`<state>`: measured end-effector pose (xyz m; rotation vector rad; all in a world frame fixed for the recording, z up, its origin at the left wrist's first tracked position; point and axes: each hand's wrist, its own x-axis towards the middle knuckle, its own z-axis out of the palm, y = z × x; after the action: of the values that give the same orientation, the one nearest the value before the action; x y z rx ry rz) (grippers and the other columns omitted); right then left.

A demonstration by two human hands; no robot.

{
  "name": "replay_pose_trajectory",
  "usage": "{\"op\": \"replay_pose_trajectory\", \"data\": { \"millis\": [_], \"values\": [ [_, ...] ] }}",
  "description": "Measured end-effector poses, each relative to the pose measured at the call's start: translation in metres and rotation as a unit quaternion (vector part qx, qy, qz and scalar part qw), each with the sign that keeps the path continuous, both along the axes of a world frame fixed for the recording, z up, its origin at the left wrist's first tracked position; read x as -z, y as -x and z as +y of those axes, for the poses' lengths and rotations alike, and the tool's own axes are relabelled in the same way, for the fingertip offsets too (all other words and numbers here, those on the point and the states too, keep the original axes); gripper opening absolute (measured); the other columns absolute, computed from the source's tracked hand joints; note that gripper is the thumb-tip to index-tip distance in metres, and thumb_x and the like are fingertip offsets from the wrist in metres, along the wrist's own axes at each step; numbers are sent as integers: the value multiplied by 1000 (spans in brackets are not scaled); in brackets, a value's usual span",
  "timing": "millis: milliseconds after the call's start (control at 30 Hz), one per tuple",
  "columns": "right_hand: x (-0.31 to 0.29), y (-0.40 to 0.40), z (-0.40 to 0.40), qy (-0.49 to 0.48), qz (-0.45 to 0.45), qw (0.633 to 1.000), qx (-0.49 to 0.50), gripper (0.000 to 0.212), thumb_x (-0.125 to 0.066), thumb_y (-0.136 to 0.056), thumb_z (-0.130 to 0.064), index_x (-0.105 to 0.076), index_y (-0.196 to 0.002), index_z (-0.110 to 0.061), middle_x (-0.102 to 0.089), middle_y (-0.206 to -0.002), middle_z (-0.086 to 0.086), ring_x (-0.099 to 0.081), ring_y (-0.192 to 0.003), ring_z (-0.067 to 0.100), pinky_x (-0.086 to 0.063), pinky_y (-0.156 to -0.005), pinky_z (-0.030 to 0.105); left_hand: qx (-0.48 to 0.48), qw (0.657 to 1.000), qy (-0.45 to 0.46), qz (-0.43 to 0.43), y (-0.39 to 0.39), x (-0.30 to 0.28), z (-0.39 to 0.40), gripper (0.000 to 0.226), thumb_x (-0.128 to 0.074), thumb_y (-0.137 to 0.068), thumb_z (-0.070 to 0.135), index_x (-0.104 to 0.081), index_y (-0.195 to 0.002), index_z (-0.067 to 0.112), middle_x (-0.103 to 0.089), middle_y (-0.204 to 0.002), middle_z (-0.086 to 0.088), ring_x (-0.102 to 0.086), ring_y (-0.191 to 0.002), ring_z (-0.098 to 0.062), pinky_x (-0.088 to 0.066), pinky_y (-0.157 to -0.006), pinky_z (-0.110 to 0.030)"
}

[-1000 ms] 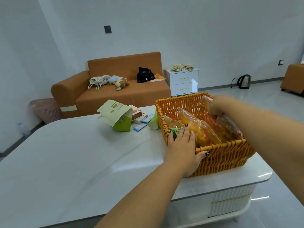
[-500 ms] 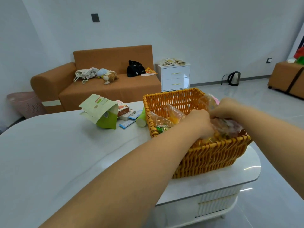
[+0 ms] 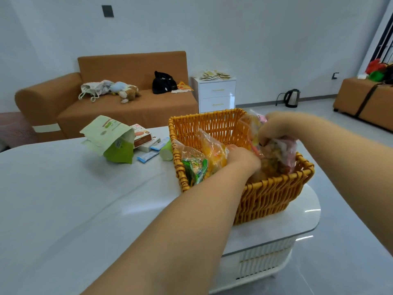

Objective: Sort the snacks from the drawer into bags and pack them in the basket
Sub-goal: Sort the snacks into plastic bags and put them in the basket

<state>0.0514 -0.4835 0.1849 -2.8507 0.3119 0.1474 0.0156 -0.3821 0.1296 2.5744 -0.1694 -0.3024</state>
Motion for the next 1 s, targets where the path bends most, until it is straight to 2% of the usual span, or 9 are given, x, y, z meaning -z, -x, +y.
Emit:
{"op": "replay_pose_trajectory", "data": {
  "millis": [133, 233, 300, 433, 567, 667, 800, 900, 1000],
  "values": [
    [3, 0, 6, 34, 48, 998, 3, 55, -64, -84, -12, -42, -132, 3, -58, -113, 21, -60, -91, 30, -54, -86, 37, -95, 984, 146, -42, 7, 1, 8, 34, -48, -99, 12, -47, -130, 0, -61, -97, -7, -61, -74, -18, -48, -51, -18],
    [26, -4, 12, 38, 49, 998, 3, 50, -62, -86, -16, -45, -130, 3, -60, -107, 19, -62, -88, 28, -54, -77, 34, -50, 985, 150, -63, 15, 3, 9, 40, -51, -97, 10, -42, -135, 2, -56, -93, -8, -61, -87, -23, -51, -70, -25],
    [37, -8, 15, 28, 27, 999, 6, 47, -61, -89, -23, -49, -127, 2, -57, -102, 15, -58, -86, 26, -48, -73, 32, -32, 988, 142, -58, 12, 5, 9, 46, -49, -98, 12, -37, -141, 2, -60, -110, -14, -55, -88, -23, -46, -72, -26],
    [46, -11, 16, -6, 12, 1000, 18, 47, -59, -89, -31, -53, -125, 0, -57, -105, 15, -58, -95, 27, -48, -79, 34, -30, 987, 152, -33, 12, 6, 13, 44, -49, -98, 15, -38, -139, 4, -54, -108, -11, -51, -89, -22, -47, -76, -27],
    [39, 0, 9, -142, 19, 988, 56, 46, -62, -87, -35, -56, -119, -3, -62, -105, 15, -62, -89, 26, -50, -71, 33, -53, 977, 207, -3, 18, 9, 15, 62, -53, -95, 22, -23, -150, 14, -49, -135, -14, -54, -117, -31, -51, -93, -37],
    [32, 26, 7, -250, -8, 965, 81, 32, -56, -93, -33, -63, -103, -3, -66, -91, 17, -64, -76, 24, -52, -64, 32, -53, 981, 189, -4, 26, 4, 19, 67, -52, -94, 27, -20, -153, 16, -46, -140, -17, -53, -120, -34, -50, -94, -41],
    [33, 62, 15, -271, -83, 957, 59, 26, -54, -95, -21, -64, -108, -1, -63, -109, 22, -62, -100, 35, -52, -88, 42, -52, 983, 175, -22, 45, -5, 40, 42, -48, -95, 28, -51, -129, 3, -62, -116, -20, -63, -94, -30, -56, -76, -37],
    [31, 89, 30, -243, -145, 958, 43, 31, -53, -95, -21, -56, -125, -11, -60, -105, 11, -61, -86, 32, -54, -82, 45, -51, 982, 176, -53, 69, -15, 72, 32, -49, -94, 20, -62, -113, -2, -62, -90, -21, -48, -61, -18, -40, -47, -27],
    [25, 119, 51, -178, -197, 964, 9, 42, -54, -94, -24, -50, -135, -13, -61, -122, 8, -62, -92, 25, -55, -80, 41, -59, 986, 134, -84, 98, -25, 104, 19, -51, -92, 19, -61, -81, 8, -58, -78, -10, -50, -69, -18, -45, -57, -31]
  ]
}}
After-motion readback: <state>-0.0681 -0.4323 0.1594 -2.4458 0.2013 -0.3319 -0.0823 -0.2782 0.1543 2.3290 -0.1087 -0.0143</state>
